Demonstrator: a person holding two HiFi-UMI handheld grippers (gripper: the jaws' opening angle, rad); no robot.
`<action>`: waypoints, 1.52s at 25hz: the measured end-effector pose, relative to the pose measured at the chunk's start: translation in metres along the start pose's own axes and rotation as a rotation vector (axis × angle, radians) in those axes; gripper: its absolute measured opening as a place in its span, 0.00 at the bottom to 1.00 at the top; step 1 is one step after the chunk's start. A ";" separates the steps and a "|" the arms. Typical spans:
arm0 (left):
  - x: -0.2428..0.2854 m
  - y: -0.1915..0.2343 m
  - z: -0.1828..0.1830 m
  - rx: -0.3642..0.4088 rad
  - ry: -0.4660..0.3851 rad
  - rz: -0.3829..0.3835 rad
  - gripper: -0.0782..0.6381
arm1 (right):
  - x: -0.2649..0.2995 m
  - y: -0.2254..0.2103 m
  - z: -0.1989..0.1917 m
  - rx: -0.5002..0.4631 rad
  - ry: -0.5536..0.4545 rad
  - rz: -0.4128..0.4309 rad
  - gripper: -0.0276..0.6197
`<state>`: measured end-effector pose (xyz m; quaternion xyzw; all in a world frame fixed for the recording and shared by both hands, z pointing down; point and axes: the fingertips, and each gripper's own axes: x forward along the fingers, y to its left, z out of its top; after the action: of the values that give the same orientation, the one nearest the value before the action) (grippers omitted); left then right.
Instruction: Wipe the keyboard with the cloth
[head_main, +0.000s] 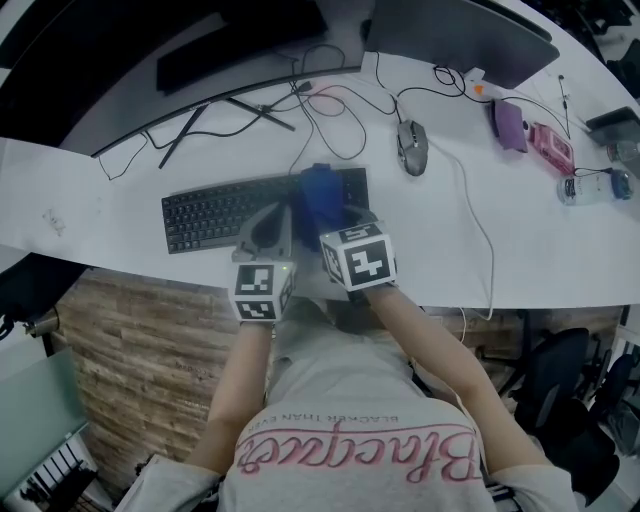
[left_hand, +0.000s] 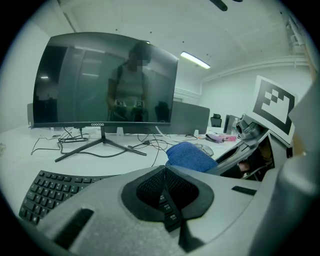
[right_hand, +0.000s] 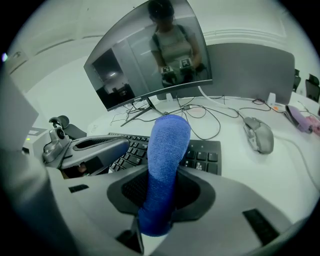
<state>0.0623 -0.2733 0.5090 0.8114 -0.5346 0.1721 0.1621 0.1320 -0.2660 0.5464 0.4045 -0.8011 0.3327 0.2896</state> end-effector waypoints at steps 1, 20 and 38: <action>0.001 -0.002 0.001 0.000 -0.003 0.000 0.12 | -0.001 -0.002 -0.001 -0.001 0.001 0.001 0.20; 0.020 -0.038 0.003 -0.003 -0.019 -0.045 0.12 | -0.030 -0.054 -0.008 0.008 -0.007 -0.087 0.20; 0.026 -0.046 0.009 0.007 -0.021 -0.121 0.12 | -0.060 -0.103 -0.015 -0.032 0.009 -0.310 0.20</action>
<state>0.1153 -0.2816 0.5095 0.8444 -0.4858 0.1552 0.1638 0.2522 -0.2737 0.5427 0.5171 -0.7329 0.2732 0.3476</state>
